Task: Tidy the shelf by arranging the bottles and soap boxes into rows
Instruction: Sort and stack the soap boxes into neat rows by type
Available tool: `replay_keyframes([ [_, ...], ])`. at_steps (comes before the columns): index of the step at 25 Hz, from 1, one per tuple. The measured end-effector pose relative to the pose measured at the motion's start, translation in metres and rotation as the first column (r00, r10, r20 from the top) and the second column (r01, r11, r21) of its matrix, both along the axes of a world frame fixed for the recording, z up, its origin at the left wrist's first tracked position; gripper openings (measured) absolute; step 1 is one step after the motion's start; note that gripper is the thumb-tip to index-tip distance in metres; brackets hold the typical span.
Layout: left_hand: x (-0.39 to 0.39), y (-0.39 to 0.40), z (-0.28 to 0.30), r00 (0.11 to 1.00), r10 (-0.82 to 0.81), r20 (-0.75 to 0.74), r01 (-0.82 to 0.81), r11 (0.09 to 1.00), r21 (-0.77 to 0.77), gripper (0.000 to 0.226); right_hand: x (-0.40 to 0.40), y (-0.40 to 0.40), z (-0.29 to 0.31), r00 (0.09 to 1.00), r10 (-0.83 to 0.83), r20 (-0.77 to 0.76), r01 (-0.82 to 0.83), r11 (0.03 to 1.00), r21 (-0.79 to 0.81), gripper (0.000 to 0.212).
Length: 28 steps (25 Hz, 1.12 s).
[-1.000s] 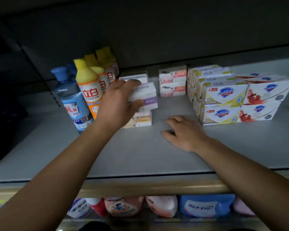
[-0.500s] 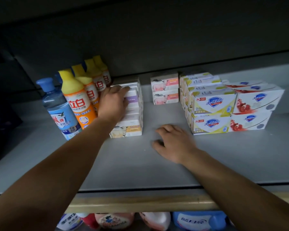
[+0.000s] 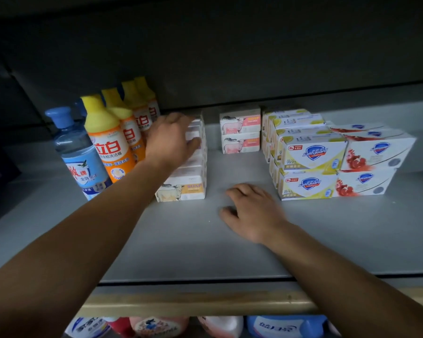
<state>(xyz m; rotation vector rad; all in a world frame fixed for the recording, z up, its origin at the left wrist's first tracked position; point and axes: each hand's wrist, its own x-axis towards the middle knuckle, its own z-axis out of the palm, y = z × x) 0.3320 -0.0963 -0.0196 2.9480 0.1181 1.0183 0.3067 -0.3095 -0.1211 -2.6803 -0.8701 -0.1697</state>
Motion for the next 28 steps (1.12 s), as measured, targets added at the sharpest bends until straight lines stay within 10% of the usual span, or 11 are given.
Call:
replay_keyframes([
  [5,0.054,-0.061,0.019,0.980,-0.171,-0.099,0.165,0.984,-0.071,0.051,-0.001,0.000,0.000,1.000,0.012,0.003,-0.013,1.000,0.029,0.053],
  [19,0.146,-0.072,0.005,0.934,0.060,-0.352,-0.088,0.994,-0.062,0.089,0.006,0.002,-0.007,0.998,-0.028,0.055,0.024,0.997,0.075,0.054],
  [28,0.031,-0.080,0.027,0.973,-0.229,0.036,0.230,0.935,-0.270,0.055,0.006,-0.002,0.004,0.999,-0.022,-0.037,0.023,0.999,0.030,0.057],
])
